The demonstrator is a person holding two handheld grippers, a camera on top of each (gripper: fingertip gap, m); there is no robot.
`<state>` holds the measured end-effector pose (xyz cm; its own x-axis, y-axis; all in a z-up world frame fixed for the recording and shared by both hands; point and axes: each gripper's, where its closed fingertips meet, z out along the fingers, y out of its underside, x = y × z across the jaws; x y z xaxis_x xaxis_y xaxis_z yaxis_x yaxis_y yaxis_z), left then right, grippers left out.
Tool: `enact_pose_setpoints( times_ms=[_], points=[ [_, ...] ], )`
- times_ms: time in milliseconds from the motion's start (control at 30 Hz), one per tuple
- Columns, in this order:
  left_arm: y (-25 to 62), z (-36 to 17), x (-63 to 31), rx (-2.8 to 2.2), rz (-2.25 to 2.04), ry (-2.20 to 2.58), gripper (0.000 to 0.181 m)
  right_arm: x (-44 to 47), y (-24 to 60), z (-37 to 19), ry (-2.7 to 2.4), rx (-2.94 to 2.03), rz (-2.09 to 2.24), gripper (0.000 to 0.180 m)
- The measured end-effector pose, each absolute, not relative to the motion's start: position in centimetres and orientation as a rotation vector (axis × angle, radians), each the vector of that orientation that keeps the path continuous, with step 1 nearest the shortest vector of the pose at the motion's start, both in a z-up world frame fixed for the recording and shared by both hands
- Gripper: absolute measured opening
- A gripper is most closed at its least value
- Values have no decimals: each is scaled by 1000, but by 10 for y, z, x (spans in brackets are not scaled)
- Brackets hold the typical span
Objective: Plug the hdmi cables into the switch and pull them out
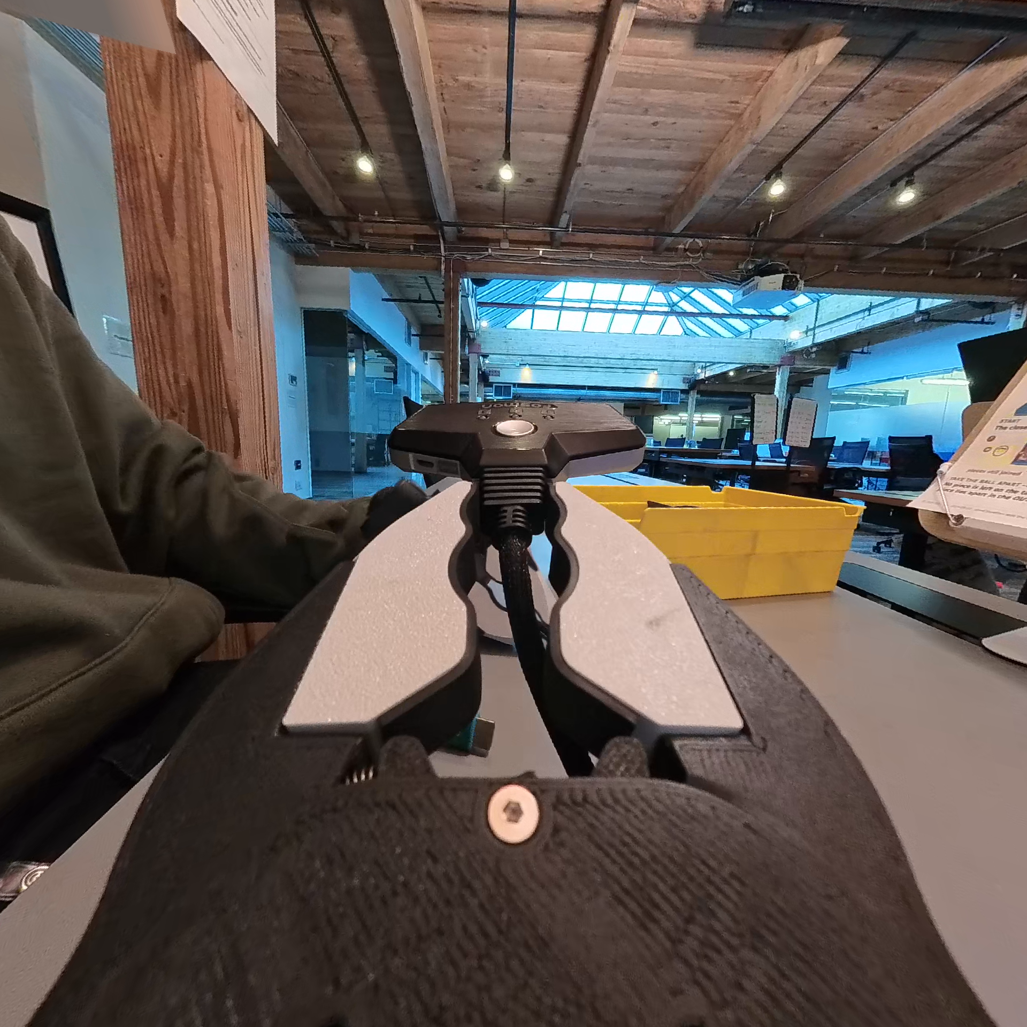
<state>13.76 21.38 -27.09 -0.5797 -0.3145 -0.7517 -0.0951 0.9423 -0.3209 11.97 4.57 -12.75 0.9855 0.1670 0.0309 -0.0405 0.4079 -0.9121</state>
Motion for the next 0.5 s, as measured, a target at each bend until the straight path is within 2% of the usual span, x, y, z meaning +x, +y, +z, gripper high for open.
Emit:
enact_pose_setpoints(
  times_ms=[233,500],
  points=[
    [218,-271,143,-463,-417,2246,6,120,46,-128,-120,-1145,125,22],
    [205,-254,127,-861,-967,2475,5,121,46,-127,-116,-1145,123,22]
  ],
)
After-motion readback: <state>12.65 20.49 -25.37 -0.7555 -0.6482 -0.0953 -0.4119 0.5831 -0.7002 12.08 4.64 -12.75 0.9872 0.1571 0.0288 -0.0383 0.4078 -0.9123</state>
